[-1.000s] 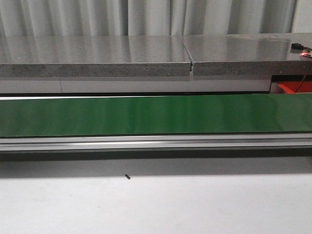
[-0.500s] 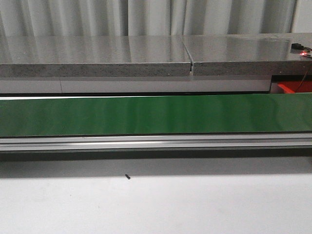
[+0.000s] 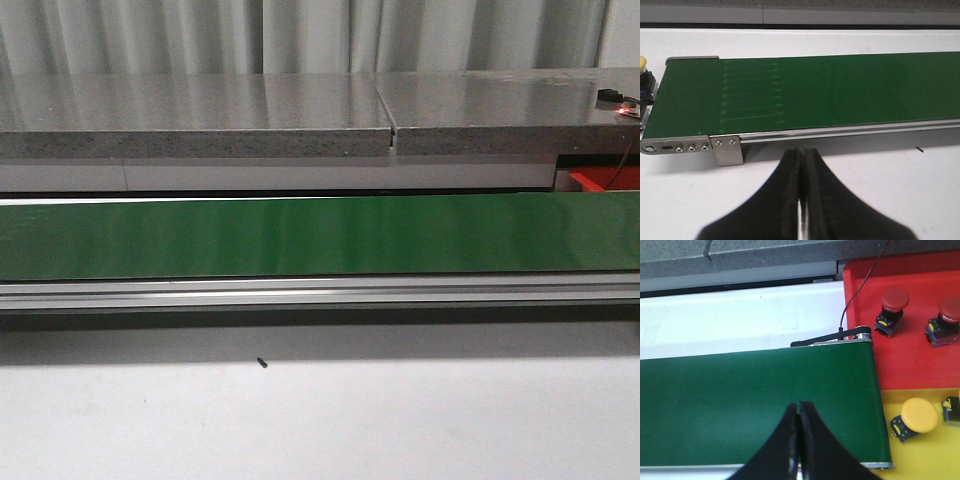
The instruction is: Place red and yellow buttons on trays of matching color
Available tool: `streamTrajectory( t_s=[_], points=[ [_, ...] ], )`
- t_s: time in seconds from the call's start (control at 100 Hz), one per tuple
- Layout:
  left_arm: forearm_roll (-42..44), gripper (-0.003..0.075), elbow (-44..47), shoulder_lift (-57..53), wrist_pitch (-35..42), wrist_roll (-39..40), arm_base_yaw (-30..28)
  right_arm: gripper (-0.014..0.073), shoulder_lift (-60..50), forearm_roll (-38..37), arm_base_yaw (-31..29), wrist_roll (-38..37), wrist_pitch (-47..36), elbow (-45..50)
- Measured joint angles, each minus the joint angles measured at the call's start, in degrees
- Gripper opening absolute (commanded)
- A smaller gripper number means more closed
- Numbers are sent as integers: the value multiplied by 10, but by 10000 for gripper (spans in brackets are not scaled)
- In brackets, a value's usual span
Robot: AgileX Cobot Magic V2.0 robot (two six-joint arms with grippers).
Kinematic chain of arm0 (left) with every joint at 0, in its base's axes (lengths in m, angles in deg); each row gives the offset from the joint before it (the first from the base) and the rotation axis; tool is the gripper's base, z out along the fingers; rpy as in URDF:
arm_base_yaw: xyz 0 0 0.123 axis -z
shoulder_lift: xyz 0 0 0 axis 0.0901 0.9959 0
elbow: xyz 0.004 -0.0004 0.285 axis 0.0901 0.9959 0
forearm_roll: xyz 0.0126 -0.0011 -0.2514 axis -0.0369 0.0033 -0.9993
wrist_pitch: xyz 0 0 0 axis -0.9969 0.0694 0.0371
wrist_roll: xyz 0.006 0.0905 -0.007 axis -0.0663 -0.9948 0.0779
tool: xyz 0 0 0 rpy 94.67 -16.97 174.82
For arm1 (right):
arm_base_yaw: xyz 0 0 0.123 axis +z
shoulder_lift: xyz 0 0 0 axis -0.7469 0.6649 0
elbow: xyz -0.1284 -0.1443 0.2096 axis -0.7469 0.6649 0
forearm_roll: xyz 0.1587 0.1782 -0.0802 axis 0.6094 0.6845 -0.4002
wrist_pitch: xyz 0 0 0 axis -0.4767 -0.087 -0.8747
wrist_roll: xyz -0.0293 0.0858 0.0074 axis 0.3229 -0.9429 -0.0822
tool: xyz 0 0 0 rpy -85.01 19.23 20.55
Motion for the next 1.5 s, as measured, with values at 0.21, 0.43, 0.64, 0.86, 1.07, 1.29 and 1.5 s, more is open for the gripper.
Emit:
streamTrajectory(
  t_s=[0.21, 0.43, 0.64, 0.86, 1.07, 1.29, 1.5],
  points=[
    [0, -20, 0, 0, 0, 0, 0, -92, -73, -39, 10, -55, 0, 44],
    [0, -20, 0, 0, 0, 0, 0, -92, -134, -146, 38, -184, 5, 71],
    [0, -20, 0, 0, 0, 0, 0, -92, -182, -175, 63, -218, 5, 106],
    [0, -20, 0, 0, 0, 0, 0, -92, -248, -176, 66, -186, 4, 173],
    [0, -20, 0, 0, 0, 0, 0, -92, -312, -176, 66, -175, 4, 217],
    [0, -20, 0, 0, 0, 0, 0, -92, -336, -181, 66, -174, 5, 228],
    [0, -20, 0, 0, 0, 0, 0, -92, -336, -183, 66, -174, 5, 228]
  ],
)
